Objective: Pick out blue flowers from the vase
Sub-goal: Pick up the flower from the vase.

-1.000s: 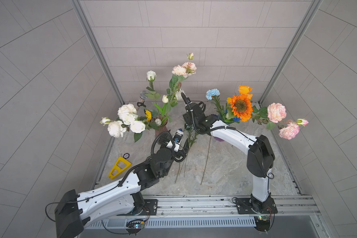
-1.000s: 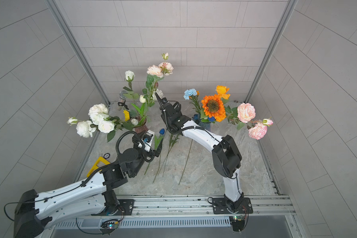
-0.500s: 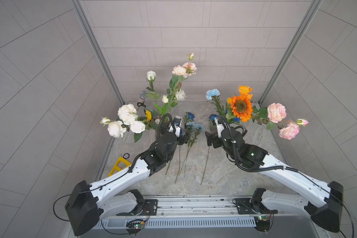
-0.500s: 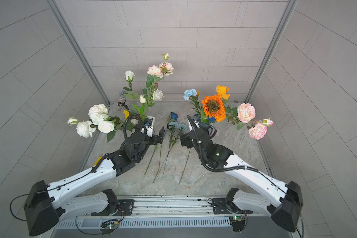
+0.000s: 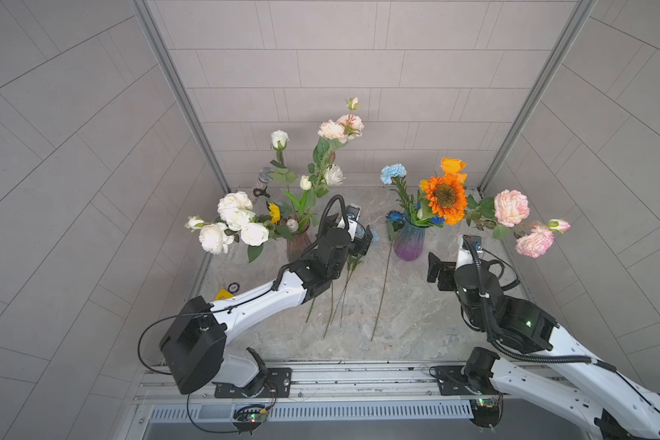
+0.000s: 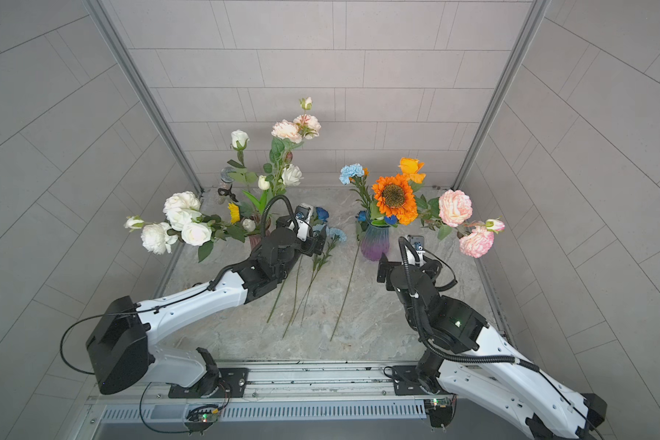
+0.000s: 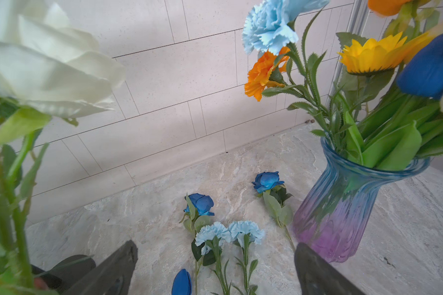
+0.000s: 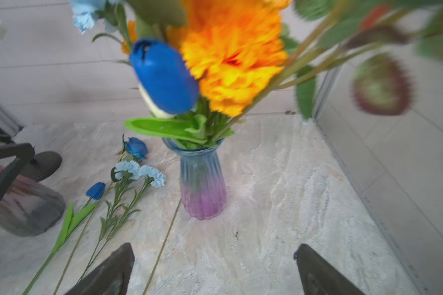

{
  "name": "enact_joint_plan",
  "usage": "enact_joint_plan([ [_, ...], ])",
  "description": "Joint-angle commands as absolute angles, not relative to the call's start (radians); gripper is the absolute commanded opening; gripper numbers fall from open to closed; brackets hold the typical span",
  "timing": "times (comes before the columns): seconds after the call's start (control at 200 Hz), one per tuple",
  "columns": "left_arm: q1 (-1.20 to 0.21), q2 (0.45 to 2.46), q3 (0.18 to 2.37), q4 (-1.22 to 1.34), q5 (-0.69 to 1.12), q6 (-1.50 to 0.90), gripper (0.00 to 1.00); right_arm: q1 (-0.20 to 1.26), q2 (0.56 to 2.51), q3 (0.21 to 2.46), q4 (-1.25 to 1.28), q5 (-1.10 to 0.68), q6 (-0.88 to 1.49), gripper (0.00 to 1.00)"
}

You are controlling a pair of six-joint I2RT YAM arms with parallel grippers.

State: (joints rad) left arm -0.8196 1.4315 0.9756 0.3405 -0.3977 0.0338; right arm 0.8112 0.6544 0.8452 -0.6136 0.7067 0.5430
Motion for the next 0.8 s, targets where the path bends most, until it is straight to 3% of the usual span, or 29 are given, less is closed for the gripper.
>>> enact_joint_plan([
  [0.0,-0.800,1.475,1.034,0.386,-0.351,0.016,1.00,0.796,0.612,0.876,-0.664,0.854,0.551,1.00],
  [0.295,-0.767,1.577,1.132,0.394,-0.278,-0.009,1.00,0.617,0.656,0.947,-0.492,0.733,0.368,0.99],
  [0.46,-0.754,1.629,1.192,0.396,-0.241,-0.015,1.00,0.427,0.697,0.967,-0.406,0.460,0.367,1.00],
  [0.796,-0.727,1.703,1.288,0.417,-0.175,-0.055,1.00,0.193,0.797,0.942,-0.195,0.177,0.422,0.99],
])
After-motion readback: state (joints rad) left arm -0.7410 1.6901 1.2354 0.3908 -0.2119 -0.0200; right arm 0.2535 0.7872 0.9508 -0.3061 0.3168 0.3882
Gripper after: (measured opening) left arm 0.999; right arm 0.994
